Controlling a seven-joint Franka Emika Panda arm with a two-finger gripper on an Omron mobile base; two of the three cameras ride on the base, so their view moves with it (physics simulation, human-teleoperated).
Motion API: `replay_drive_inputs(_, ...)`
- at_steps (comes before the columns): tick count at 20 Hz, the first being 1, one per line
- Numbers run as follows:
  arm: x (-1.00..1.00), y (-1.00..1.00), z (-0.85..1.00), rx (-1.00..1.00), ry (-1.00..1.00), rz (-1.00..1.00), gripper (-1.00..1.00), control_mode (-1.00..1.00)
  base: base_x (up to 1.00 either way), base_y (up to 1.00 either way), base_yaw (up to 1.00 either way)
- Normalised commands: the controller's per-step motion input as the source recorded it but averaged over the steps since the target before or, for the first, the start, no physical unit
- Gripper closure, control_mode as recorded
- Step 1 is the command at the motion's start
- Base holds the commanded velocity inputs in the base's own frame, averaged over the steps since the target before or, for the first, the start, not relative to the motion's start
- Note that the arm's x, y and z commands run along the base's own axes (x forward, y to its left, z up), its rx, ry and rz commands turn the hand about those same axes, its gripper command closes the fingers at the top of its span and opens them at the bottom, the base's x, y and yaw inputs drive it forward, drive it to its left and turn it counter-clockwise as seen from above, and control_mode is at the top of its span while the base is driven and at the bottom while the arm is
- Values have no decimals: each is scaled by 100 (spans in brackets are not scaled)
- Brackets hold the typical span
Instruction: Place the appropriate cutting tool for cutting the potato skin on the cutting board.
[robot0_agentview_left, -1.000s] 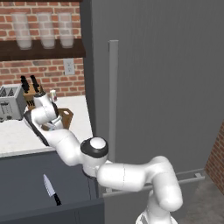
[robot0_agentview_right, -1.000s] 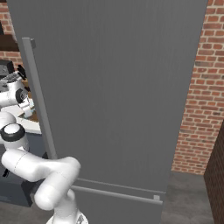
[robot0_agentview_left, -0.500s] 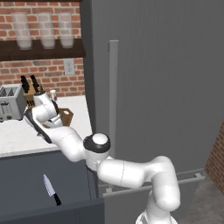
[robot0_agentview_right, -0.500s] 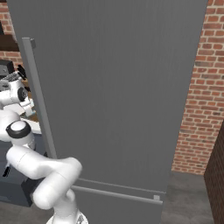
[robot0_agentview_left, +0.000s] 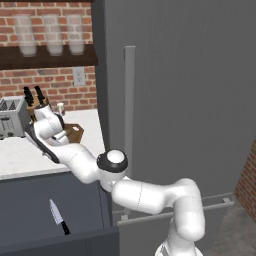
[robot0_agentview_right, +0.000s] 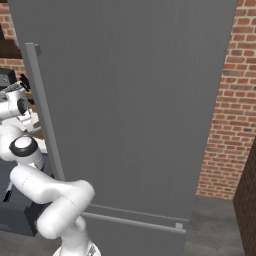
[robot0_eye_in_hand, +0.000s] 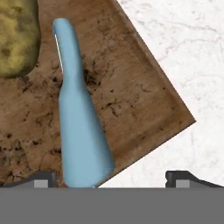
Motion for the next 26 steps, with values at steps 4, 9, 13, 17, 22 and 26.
replay_drive_inputs(4, -63, 0, 1, 0, -3, 0, -100, -100, 0, 0, 0)
replay_drive_inputs(9, -84, -15, 0, -4, -3, 0, -100, -100, 0, 0, 0)
replay_drive_inputs(13, -66, -47, 0, 0, -7, 0, -100, -100, 0, 0, 0)
replay_drive_inputs(17, -63, -63, 0, 0, -15, 0, -100, -100, 0, 0, 0)
replay_drive_inputs(22, -76, -83, 1, 0, -20, 0, -100, -100, 0, 0, 0)
replay_drive_inputs(26, -88, -73, 22, 0, -18, 1, -100, -100, 0, 0, 0)
